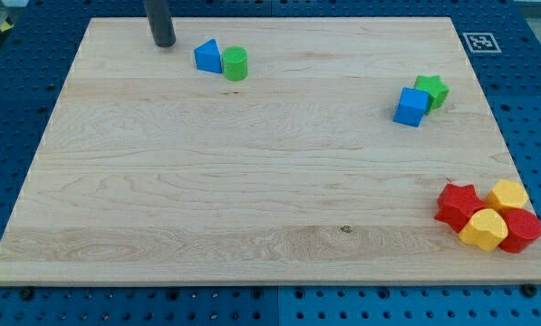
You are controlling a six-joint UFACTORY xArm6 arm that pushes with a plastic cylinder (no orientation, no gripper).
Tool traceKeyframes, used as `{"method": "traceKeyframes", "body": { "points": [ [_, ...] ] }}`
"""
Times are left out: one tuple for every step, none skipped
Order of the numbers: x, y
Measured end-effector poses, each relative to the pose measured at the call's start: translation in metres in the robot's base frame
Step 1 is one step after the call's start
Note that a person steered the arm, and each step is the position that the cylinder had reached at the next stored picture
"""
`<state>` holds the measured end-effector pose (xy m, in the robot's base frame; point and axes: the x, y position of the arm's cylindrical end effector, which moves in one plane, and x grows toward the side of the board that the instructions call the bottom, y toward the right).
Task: Push the green circle towards the right
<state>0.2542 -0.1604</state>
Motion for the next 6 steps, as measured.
{"method": "traceKeyframes", "body": {
  "points": [
    [0.009, 0.034],
    [0.032, 0.060],
    [0.053, 0.081],
    [0.057, 0.106],
    [0.057, 0.140],
    [0.056, 0.163]
  ]
}}
